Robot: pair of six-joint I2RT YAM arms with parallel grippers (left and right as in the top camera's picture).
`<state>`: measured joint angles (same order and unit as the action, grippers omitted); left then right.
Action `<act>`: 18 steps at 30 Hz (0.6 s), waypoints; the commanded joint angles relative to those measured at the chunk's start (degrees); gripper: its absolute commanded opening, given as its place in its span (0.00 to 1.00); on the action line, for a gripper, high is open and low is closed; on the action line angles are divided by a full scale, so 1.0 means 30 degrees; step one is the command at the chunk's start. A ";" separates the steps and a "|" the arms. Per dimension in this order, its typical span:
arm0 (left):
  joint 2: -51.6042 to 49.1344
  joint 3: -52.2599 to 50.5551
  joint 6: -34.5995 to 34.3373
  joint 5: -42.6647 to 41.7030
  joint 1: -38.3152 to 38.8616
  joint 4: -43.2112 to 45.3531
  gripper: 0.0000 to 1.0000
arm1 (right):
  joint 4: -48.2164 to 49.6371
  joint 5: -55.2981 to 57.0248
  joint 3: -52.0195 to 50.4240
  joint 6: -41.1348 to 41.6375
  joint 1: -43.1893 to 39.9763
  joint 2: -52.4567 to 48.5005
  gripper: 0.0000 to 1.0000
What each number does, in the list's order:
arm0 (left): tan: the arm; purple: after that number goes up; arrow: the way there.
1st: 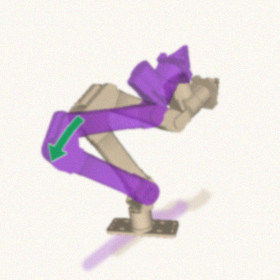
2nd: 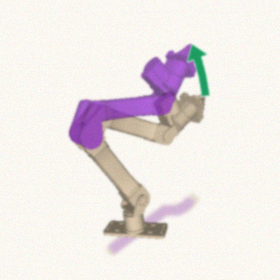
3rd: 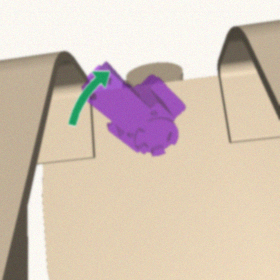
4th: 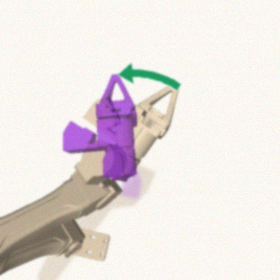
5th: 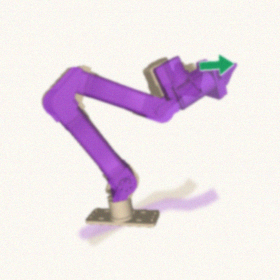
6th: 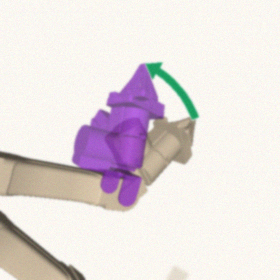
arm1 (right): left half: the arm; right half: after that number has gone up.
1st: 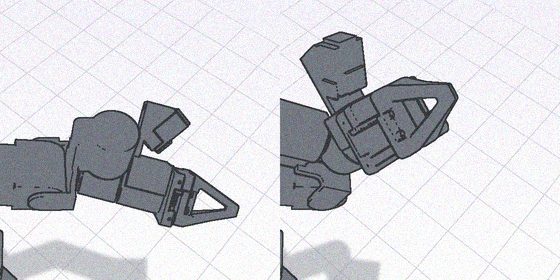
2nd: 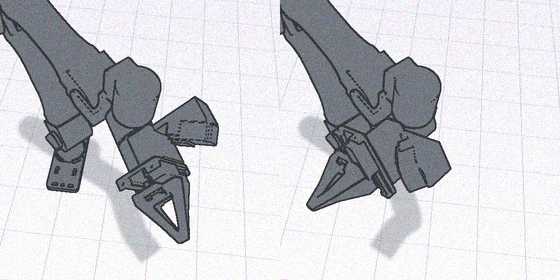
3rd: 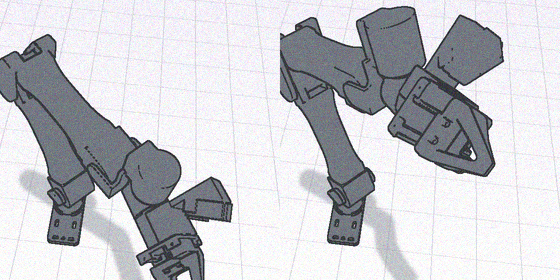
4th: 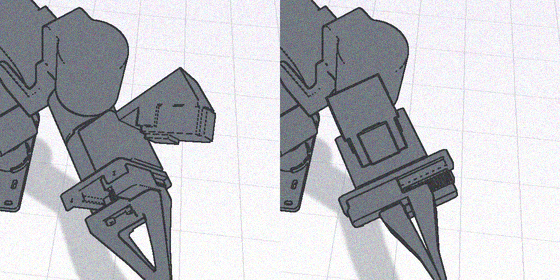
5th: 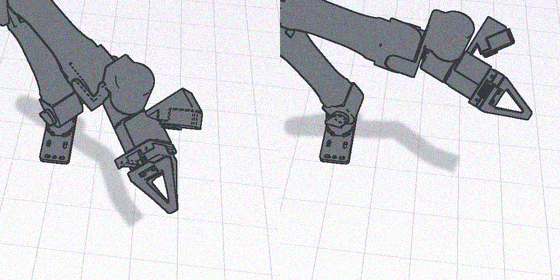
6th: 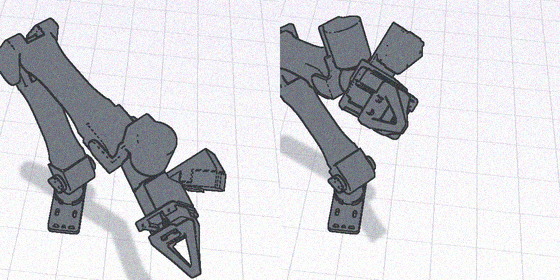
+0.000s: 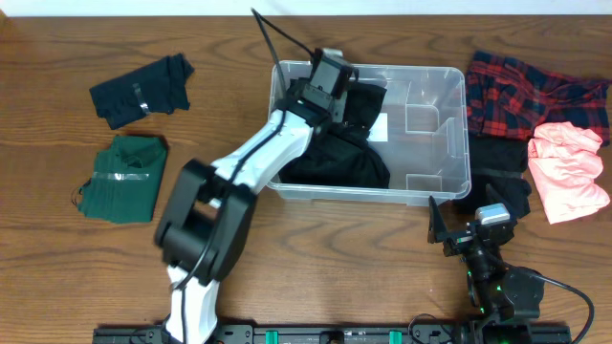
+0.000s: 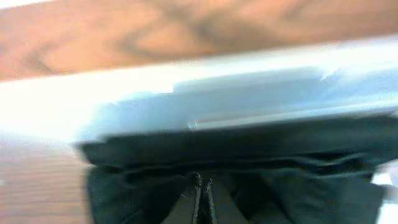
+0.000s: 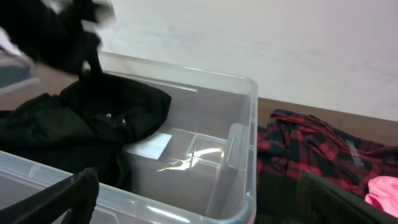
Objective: Pack container
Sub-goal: 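Lower the black garment into the container's left side and press down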
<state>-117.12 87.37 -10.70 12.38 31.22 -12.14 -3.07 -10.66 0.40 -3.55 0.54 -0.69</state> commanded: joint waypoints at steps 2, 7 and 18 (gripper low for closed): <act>0.2914 0.0102 0.0342 0.0095 0.0219 -0.1188 0.06 | -0.0066 0.0044 -0.0029 -0.0117 -0.0160 0.0117 0.99; 0.3366 0.0095 0.0117 0.0022 0.0554 -0.3963 0.06 | -0.0066 0.0044 -0.0029 -0.0117 -0.0160 0.0117 0.99; 0.3228 -0.0780 -0.0335 -0.2623 0.0780 -0.8961 0.06 | -0.0066 0.0044 -0.0029 -0.0117 -0.0160 0.0117 0.99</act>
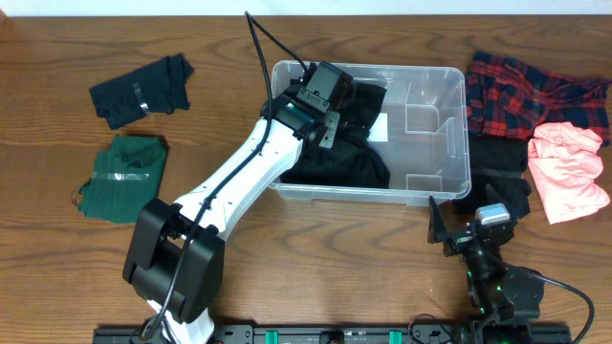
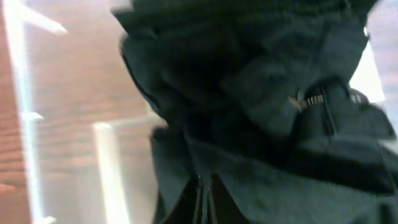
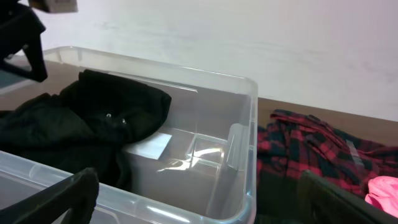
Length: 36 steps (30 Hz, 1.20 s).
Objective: Pack container
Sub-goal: 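Lower the black garment into the container's left side and press down, then release the garment and move the left gripper to the green garment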
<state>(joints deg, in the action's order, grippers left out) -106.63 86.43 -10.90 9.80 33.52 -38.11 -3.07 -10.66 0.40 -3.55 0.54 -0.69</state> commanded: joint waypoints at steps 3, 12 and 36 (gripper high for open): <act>-0.0364 -0.1056 -0.0576 -0.2958 0.0015 -0.0342 0.06 | -0.0066 0.0044 -0.0029 -0.0117 -0.0160 0.0117 0.99; -0.0787 -0.3388 -0.1486 -0.3016 0.0015 0.0714 0.06 | -0.0066 0.0044 -0.0029 -0.0117 -0.0160 0.0117 0.99; 0.3526 -0.2273 -0.1464 -0.3555 -0.1319 0.1188 0.06 | -0.0066 0.0044 -0.0029 -0.0117 -0.0160 0.0117 0.99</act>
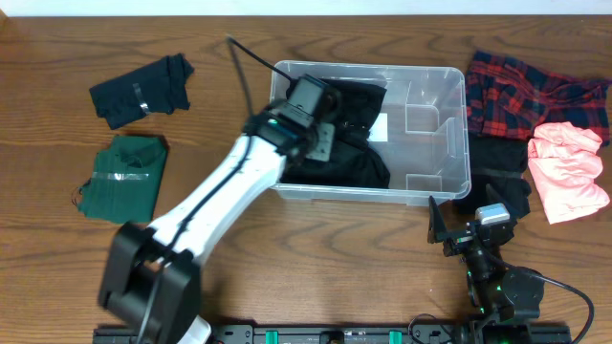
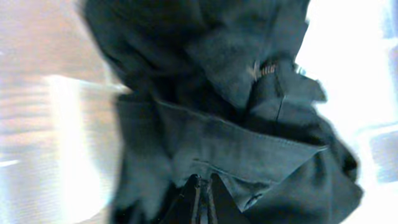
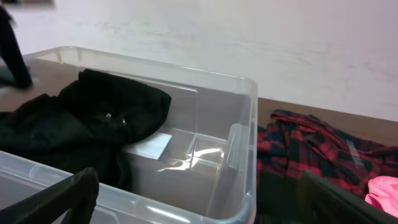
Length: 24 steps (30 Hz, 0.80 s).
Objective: Pack container
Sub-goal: 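Release the garment and move the left gripper to the green garment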
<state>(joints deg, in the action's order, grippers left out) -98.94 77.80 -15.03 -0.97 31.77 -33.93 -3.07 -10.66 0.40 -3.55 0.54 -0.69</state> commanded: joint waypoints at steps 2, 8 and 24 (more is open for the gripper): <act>0.1683 0.0605 -0.0087 0.0036 -0.1574 -0.0525 0.06 | -0.0066 0.0044 -0.0029 -0.0117 -0.0160 0.0117 0.99; 0.2892 0.0605 -0.0080 0.0058 -0.4306 -0.1494 0.06 | -0.0066 0.0044 -0.0029 -0.0117 -0.0160 0.0117 0.99; 0.2943 -0.0102 -0.0080 0.6579 -1.2225 -0.4153 0.59 | -0.0066 0.0044 -0.0029 -0.0117 -0.0160 0.0117 0.99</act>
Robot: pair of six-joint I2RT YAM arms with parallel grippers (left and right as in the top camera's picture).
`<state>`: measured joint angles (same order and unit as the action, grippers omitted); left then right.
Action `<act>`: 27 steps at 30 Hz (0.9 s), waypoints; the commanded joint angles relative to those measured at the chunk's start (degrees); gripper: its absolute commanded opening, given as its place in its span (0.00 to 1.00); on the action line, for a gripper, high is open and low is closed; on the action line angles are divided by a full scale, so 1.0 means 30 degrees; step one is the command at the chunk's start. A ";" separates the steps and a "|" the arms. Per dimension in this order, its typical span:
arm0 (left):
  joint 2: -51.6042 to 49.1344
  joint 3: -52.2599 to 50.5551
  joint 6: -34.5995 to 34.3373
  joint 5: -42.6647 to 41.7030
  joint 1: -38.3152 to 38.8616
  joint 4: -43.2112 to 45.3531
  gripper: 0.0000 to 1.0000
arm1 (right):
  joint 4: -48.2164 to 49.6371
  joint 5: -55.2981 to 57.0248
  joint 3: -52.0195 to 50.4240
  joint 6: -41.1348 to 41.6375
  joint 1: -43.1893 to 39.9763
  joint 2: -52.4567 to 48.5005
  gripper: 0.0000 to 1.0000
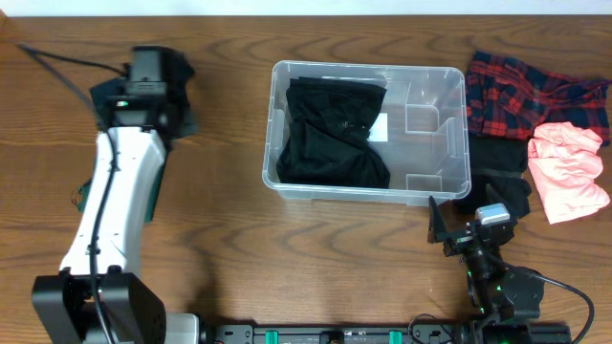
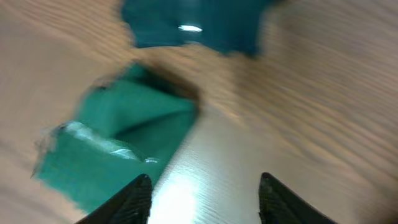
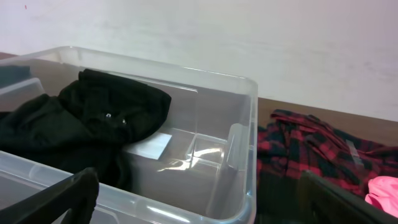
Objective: Pack container
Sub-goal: 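Release the garment and move the left gripper to the green garment, then grasp the green garment with the left gripper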
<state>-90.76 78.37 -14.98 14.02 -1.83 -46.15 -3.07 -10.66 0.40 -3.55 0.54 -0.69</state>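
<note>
A clear plastic container sits mid-table with a black garment lying in its left half; the right wrist view shows the same container and black garment. My left gripper is open and empty, hovering above the wood near a folded green garment and a dark navy garment. Overhead, the left wrist covers most of the navy garment, with the green garment below. My right gripper rests open at the front right.
A red plaid shirt, a pink garment and a black garment lie to the right of the container. The container's right half holds a white label and moulded dividers.
My left gripper has left the container, was shut over the black garment and is now open and empty over the left side of the table near the navy and green garments. The right arm is unchanged.
My left gripper was shut, down in the container at the black garment by the back wall. Then it stayed shut over that garment inside the container at two moments. Now the garment lies in the container and the gripper is open at the far left.
</note>
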 commanded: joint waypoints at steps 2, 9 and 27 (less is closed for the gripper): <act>0.0138 -0.0430 -0.0095 0.1581 -0.1967 -0.0015 0.63 | -0.0066 0.0044 -0.0029 -0.0117 -0.0160 0.0117 0.99; -0.0656 -0.0444 -0.0022 0.1559 -0.4393 0.0124 0.75 | -0.0066 0.0044 -0.0029 -0.0117 -0.0160 0.0117 0.99; -0.6288 -0.0444 0.0969 0.1559 -0.4925 0.1107 0.98 | -0.0066 0.0044 -0.0029 -0.0117 -0.0160 0.0117 0.99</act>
<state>-108.18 78.02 -13.23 18.17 -16.40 -43.11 -3.07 -10.66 0.40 -3.55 0.54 -0.69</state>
